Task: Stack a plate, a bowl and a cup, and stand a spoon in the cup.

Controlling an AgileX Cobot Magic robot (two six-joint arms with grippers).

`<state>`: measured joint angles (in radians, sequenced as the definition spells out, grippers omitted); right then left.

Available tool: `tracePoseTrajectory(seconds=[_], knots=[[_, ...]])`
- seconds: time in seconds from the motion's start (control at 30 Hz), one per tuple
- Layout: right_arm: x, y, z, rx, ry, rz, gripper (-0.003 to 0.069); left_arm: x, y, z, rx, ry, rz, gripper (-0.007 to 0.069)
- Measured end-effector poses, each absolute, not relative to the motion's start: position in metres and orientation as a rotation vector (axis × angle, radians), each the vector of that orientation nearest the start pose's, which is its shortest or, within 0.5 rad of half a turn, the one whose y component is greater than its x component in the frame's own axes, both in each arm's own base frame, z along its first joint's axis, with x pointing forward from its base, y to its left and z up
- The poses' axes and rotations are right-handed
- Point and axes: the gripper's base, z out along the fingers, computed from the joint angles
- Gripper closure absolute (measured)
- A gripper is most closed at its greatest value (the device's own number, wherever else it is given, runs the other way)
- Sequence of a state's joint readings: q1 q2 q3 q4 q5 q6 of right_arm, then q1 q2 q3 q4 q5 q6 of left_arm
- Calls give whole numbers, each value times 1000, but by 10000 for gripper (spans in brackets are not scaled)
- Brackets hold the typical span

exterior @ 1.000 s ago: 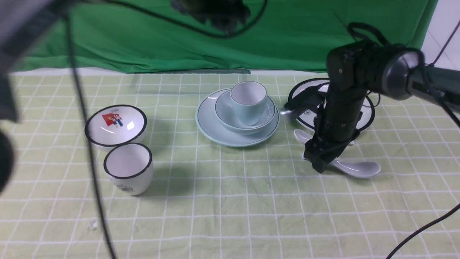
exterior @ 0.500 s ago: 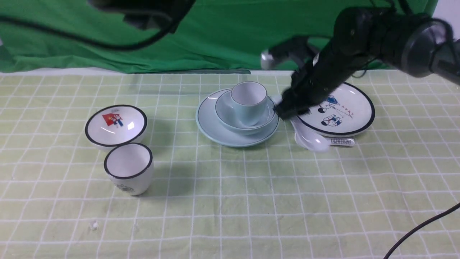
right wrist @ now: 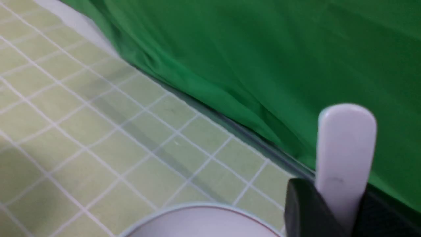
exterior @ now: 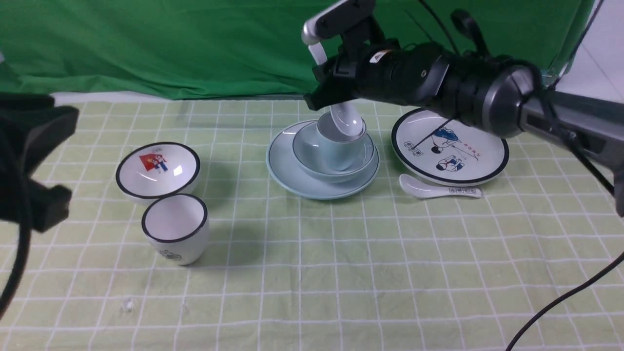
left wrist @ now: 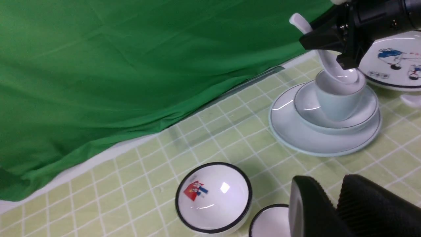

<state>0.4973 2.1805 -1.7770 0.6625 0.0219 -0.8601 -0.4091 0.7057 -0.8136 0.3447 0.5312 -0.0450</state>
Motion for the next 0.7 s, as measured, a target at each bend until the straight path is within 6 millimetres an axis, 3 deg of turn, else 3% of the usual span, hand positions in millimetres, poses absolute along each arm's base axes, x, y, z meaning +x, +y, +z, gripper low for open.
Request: tracePoseTrajectory(seconds=[0.2,0.27,0.4,0.43,0.53,0.7], knots=[[461,253,236,-673,1821,226,404,128,-38,367,533,1748,93,538],[457,254,241,-698,1833,248,364,129,-40,364,545,1728,91,538],[445,252,264,-785,1838,282,362,129,-41,361,542,1726,76,538],[434,244,289,-838,1839,295,383,129,-42,361,523,1736,44,538],[410,221,335,-886,1888,279,445,129,-44,361,494,1737,-11,538],[345,164,421,-874,1976,60,597,129,-49,362,439,1698,-126,579]])
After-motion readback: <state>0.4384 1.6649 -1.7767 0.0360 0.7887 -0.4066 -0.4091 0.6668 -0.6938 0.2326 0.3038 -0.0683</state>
